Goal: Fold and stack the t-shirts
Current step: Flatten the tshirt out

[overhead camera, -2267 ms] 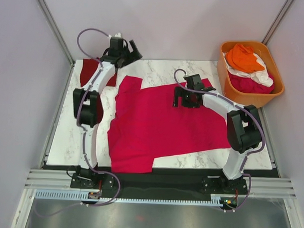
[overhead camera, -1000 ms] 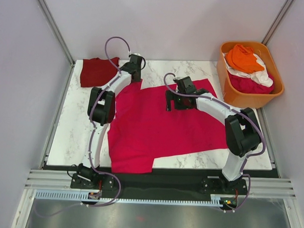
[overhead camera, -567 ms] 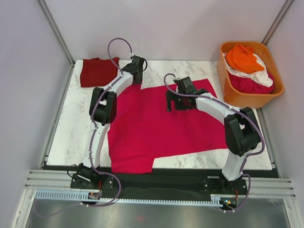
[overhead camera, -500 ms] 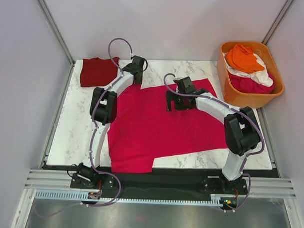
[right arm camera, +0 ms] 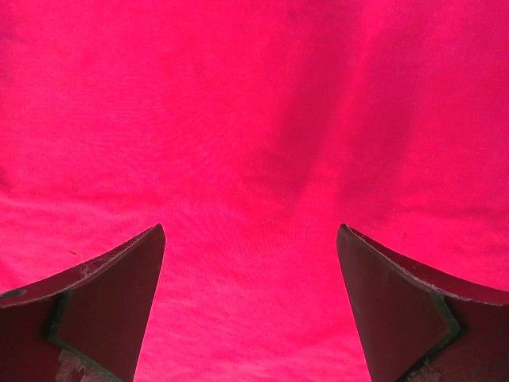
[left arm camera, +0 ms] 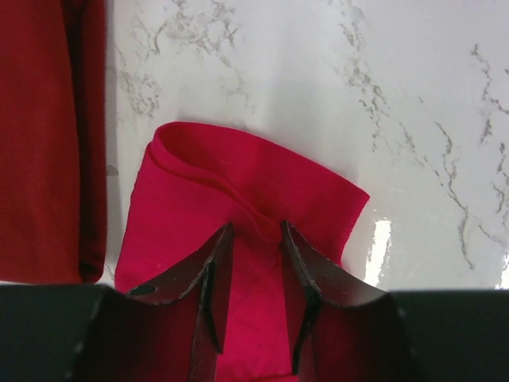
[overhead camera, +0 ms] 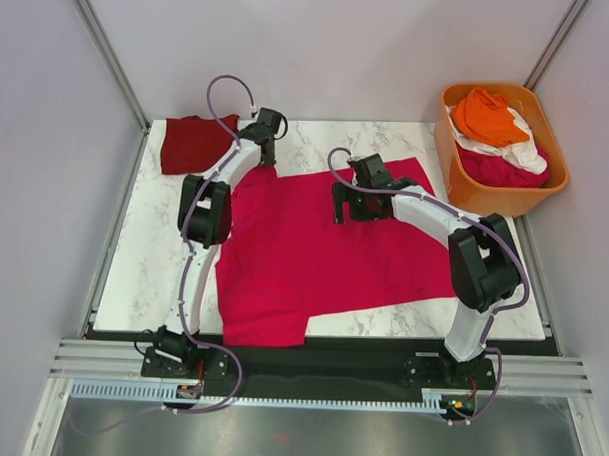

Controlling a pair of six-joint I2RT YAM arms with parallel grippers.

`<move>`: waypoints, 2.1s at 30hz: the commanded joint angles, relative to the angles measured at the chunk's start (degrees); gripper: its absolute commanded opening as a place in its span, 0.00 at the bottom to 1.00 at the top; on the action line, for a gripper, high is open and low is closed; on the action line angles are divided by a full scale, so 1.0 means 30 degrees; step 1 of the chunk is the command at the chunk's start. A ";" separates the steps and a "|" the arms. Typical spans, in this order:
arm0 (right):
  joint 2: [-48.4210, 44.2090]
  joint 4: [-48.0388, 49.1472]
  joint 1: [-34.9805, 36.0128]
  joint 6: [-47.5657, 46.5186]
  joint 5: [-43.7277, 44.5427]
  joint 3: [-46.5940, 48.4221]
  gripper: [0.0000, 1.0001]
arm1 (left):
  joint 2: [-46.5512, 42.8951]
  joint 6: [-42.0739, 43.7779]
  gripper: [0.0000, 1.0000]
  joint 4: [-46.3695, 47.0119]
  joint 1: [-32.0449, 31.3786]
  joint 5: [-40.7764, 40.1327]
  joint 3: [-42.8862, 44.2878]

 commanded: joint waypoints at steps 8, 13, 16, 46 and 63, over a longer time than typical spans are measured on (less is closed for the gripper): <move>0.0167 0.0033 -0.0079 -0.0177 0.0279 0.0545 0.98 | -0.0149 -0.0929 0.35 -0.0387 0.0325 0.0389 0.0288; 0.0284 0.0033 -0.0108 -0.0148 0.0309 0.0516 0.98 | -0.0471 -0.0871 0.36 -0.0241 0.0325 0.0449 0.0229; 0.0342 0.0091 -0.0079 -0.0177 0.0309 0.0545 0.98 | -0.0618 -0.0754 0.37 -0.0066 0.0354 0.0390 0.0229; 0.0987 0.0092 -0.0079 -0.0148 0.0250 0.0692 0.98 | -0.1731 -0.0841 0.38 0.0199 0.0823 0.0068 -0.0386; 0.1192 0.0150 -0.0079 -0.0119 0.0221 0.0721 0.98 | -0.2201 -0.0724 0.31 0.0228 0.0794 -0.0108 -0.0709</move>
